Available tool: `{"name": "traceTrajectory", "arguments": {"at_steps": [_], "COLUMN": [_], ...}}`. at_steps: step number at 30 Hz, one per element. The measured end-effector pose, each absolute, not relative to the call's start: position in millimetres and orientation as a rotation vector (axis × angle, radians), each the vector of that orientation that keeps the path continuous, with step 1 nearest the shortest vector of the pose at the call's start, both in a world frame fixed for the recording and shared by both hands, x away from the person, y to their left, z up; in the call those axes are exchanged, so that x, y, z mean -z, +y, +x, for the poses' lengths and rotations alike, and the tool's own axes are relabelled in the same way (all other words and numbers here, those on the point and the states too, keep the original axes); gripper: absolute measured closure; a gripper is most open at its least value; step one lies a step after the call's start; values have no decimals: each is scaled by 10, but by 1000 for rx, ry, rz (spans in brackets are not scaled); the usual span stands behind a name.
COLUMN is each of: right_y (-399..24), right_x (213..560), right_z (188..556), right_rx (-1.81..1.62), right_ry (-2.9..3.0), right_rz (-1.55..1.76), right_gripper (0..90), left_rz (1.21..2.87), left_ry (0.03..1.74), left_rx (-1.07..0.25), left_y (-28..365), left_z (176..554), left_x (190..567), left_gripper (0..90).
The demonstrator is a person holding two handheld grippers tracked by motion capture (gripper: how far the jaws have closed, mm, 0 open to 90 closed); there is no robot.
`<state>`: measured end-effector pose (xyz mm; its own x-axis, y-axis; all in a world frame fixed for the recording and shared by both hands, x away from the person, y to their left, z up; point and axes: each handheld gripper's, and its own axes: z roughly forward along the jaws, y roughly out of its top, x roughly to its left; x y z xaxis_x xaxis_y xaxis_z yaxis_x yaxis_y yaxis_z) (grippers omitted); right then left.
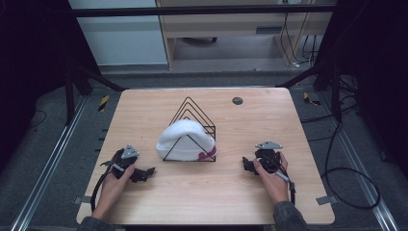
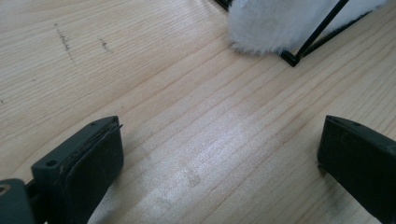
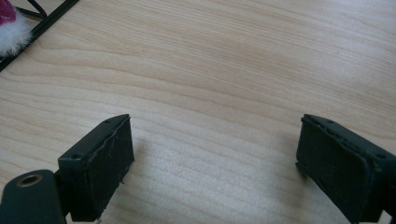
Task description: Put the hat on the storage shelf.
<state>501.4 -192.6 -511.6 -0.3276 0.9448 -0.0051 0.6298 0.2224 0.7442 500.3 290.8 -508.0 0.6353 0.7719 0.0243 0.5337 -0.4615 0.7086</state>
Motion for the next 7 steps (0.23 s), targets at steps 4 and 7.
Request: {"name": "traceTrajectory", "arguments": {"at_steps": [4,7], "right_y": [-1874,-1840], "right_x": [5116,5119], "right_z": [4942,4886], "right_rx": [-904,-897], "right_ry": [2028,2019], "right_rz": [1464,1467], "right_gripper": [111,112], "left_rz": [2176,2173], "left_ry": [1014,1014], "left_rx": [-452,-453], "left_y": [2908,2907], "left_z": [5002,5002], "left_x": [5081,5083], "left_gripper": [0,0]}}
